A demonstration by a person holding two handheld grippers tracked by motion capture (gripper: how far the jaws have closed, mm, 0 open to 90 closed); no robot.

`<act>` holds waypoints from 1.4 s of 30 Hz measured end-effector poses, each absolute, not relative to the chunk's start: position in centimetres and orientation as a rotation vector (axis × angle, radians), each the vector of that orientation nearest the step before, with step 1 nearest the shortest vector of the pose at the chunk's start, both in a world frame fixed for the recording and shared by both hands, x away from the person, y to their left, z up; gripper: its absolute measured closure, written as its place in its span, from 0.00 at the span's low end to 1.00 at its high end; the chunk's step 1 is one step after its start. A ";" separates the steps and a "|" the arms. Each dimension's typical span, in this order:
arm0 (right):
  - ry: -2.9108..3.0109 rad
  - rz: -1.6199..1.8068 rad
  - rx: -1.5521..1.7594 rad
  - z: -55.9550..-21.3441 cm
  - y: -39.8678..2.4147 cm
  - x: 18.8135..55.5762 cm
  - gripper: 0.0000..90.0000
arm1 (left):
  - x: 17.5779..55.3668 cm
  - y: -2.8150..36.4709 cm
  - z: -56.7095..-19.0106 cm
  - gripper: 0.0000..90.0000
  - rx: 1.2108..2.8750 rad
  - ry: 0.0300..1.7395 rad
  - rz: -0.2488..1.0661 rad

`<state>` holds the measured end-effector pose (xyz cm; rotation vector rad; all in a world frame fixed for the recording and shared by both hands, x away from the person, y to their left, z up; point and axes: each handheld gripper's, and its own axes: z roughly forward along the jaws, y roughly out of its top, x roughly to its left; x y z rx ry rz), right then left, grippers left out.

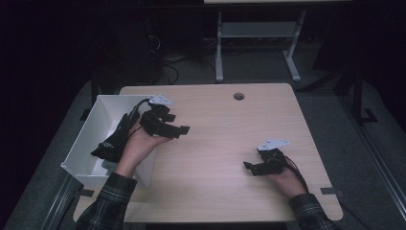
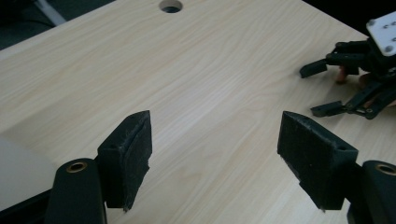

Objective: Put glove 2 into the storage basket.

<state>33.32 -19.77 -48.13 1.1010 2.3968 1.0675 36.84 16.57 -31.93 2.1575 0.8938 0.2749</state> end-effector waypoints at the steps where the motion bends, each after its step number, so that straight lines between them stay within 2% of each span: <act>1: 2.397 1.068 1.101 -48.1 -19.8 33.3 0.22 | 36.8 16.3 -32.1 0.28 2.162 0.888 0.272; 15: 2.398 1.067 1.100 -48.1 -19.8 33.3 0.22 | 35.7 12.6 -35.4 0.25 2.195 0.789 0.220; 42: 2.399 1.068 1.097 -48.1 -19.8 33.3 0.21 | 34.0 9.6 -43.0 0.16 2.278 0.681 0.211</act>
